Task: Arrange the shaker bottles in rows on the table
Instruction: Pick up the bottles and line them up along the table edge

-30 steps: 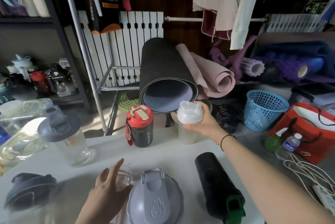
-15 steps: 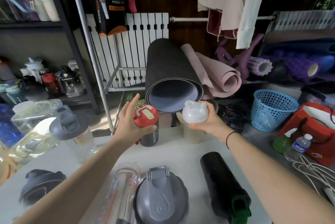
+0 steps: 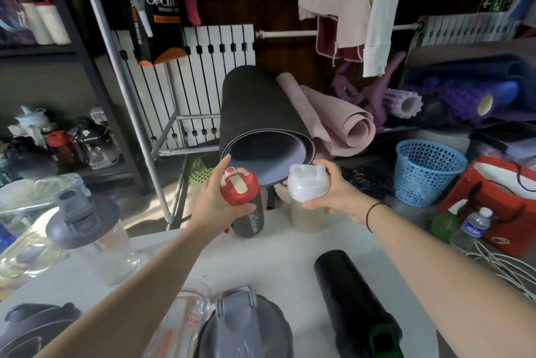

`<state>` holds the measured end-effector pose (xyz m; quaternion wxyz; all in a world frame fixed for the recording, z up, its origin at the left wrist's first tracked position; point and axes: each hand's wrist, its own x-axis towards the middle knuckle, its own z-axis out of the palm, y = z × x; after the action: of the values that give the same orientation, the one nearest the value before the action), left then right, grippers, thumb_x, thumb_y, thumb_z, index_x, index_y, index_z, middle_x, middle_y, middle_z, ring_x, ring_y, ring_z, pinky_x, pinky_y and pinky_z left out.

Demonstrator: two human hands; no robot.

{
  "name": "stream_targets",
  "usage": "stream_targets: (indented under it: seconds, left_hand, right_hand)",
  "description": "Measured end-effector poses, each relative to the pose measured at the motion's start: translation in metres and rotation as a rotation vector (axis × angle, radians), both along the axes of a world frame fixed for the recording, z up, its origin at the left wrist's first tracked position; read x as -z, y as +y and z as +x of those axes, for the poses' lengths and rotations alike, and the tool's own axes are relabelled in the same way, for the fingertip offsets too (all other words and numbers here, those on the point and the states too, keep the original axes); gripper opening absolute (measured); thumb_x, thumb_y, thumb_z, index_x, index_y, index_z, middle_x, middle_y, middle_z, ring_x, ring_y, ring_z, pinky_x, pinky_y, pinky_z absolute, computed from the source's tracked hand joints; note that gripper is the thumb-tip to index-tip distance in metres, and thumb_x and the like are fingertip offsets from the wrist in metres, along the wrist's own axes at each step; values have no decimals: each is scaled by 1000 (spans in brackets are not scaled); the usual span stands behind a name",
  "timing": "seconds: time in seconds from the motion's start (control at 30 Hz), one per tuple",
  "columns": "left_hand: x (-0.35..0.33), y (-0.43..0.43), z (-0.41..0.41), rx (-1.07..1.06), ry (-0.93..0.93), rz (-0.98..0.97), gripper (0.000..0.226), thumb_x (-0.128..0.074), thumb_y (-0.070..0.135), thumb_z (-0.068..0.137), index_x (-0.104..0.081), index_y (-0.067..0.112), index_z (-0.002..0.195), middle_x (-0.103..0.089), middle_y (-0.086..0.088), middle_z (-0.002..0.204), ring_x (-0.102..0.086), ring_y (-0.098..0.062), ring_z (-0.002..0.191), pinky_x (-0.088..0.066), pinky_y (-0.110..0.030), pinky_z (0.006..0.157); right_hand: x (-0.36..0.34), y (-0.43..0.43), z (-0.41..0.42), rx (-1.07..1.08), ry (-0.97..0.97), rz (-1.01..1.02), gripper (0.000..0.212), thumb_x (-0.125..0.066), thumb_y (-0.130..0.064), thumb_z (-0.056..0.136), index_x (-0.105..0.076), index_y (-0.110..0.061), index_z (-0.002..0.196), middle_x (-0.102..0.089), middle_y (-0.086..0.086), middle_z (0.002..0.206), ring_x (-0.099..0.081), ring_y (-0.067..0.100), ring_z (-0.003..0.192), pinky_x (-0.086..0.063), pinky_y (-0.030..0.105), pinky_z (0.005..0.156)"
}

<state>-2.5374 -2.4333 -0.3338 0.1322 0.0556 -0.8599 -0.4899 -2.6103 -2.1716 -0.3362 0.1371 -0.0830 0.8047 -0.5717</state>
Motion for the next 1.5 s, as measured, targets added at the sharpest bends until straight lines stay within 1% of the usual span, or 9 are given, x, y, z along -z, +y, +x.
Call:
stream_targets:
  seconds: [0.13, 0.27, 0.47, 0.63, 0.8, 1.03, 1.33, 1.43, 1.5]
  left_hand:
    - [-8, 18, -16, 137, -31, 35, 119, -91, 16, 50, -20, 73, 127, -46, 5, 138, -54, -19, 120, -50, -39, 101]
    - [-6, 29, -25, 193, -84, 71, 120, -91, 17, 46, -20, 78, 121, -47, 0, 137, -56, -22, 118, -52, -44, 98]
    - [2, 33, -32, 238, -135, 51, 124, -91, 16, 46, -20, 68, 133, -45, 1, 137, -54, -23, 120, -51, -44, 99]
    - [2, 32, -36, 258, -154, 69, 125, -91, 10, 49, -20, 63, 137, -44, 2, 136, -55, -22, 118, -52, -42, 98]
    - [5, 33, -33, 257, -153, 65, 124, -90, 11, 50, -19, 58, 140, -47, 0, 137, -57, -20, 117, -52, -40, 98]
    - [12, 38, -30, 234, -126, 32, 123, -88, 28, 42, -19, 64, 137, -46, 1, 136, -51, -22, 122, -48, -41, 103]
    - [2, 45, -18, 192, -72, -41, 110, -85, 14, 64, -20, 44, 148, -34, -5, 137, -37, -12, 112, -33, -22, 95]
    - [-7, 45, -9, 157, -18, -11, 108, -85, 15, 65, -21, 43, 148, -32, -5, 145, -37, -9, 115, -32, -22, 96]
    - [-16, 41, 1, 116, 51, 25, 104, -85, 19, 67, -23, 42, 148, -31, 1, 150, -36, -8, 125, -32, -24, 101]
  right_hand:
    - [-3, 13, -10, -28, -122, -78, 89, -81, 2, 66, -34, -42, 127, -40, -2, 126, -49, 21, 112, -44, 38, 75]
    - [-9, 19, -24, -63, -189, -61, 87, -76, 10, 69, -35, -31, 134, -48, -1, 123, -49, 23, 123, -49, 49, 99]
    - [-15, 17, -35, -172, -257, -40, 83, -70, 18, 71, -39, -29, 132, -54, 1, 119, -56, 20, 113, -46, 51, 104]
    - [-15, 16, -35, -183, -274, -65, 84, -67, 19, 73, -38, -29, 135, -53, -2, 119, -56, 16, 110, -51, 42, 94]
    - [-7, 19, -31, -197, -300, -145, 86, -67, 19, 74, -37, -34, 136, -51, 1, 130, -51, 19, 125, -43, 45, 108]
    - [-1, 21, -18, -179, -282, -178, 86, -62, 18, 79, -34, -44, 132, -51, -5, 119, -52, 12, 110, -37, 41, 112]
    - [-9, 16, -9, -159, -164, -60, 105, -79, -1, 65, -26, -47, 143, -45, -5, 135, -48, 21, 124, -47, 43, 102]
    - [-20, 11, 1, -109, -90, 5, 106, -82, -8, 68, -22, -45, 147, -40, -4, 142, -48, 25, 125, -53, 33, 73]
    - [-26, 9, 6, -51, -8, 55, 107, -82, -11, 72, -16, -42, 150, -35, -5, 148, -45, 24, 128, -50, 33, 79]
